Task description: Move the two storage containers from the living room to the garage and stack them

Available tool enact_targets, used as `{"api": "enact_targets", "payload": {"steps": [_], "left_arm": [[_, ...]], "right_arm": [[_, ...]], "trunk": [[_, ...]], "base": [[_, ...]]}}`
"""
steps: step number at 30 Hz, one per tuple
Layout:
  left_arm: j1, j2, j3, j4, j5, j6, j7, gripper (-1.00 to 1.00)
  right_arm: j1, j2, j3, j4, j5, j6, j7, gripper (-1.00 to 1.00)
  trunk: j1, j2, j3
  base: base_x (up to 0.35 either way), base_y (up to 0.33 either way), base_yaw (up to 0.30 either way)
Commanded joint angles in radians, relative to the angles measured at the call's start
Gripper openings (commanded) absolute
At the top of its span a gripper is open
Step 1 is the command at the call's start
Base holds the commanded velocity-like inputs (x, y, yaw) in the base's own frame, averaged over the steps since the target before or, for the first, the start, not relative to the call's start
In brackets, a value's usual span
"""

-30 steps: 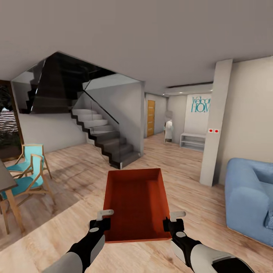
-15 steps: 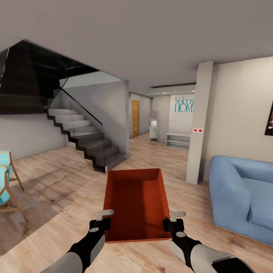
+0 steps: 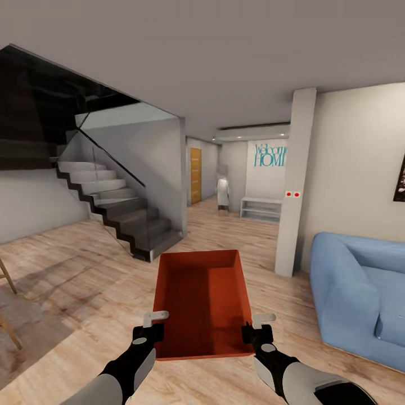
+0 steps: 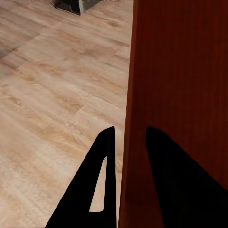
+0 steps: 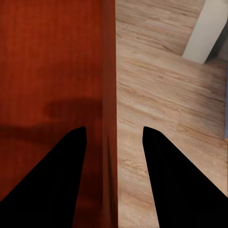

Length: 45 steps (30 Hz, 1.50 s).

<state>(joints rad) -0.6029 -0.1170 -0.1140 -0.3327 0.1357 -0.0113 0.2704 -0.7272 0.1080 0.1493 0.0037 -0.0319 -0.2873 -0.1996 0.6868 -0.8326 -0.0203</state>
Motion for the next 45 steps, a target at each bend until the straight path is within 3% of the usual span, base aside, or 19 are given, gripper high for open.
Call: {"api": "enact_targets", "payload": {"steps": [1, 17, 34, 45], "left_arm": [[0.000, 0.062, 0.004, 0.001, 0.010, -0.001, 0.012, -1.00], [0.000, 0.062, 0.004, 0.001, 0.010, -0.001, 0.012, -1.00], [0.000, 0.063, 0.004, 0.001, 0.010, -0.001, 0.012, -1.00], [0.000, 0.063, 0.004, 0.001, 0.010, -0.001, 0.012, -1.00]], "right_arm": [[-0.001, 0.001, -0.074, -0.042, 0.027, -0.089, 0.002, -1.00], [-0.001, 0.001, -0.074, -0.042, 0.027, -0.089, 0.002, -1.00], [-0.001, 0.001, -0.074, -0.042, 0.027, -0.089, 0.002, -1.00], [-0.001, 0.001, -0.074, -0.042, 0.027, -0.089, 0.002, -1.00]], "trunk": [[0.001, -0.001, -0.002], [0.001, -0.001, -0.002], [0.001, -0.001, -0.013], [0.001, -0.001, -0.014]], "base": [[0.322, 0.095, -0.001], [0.322, 0.095, -0.003], [0.322, 0.078, -0.221], [0.322, 0.043, -0.040]]}}
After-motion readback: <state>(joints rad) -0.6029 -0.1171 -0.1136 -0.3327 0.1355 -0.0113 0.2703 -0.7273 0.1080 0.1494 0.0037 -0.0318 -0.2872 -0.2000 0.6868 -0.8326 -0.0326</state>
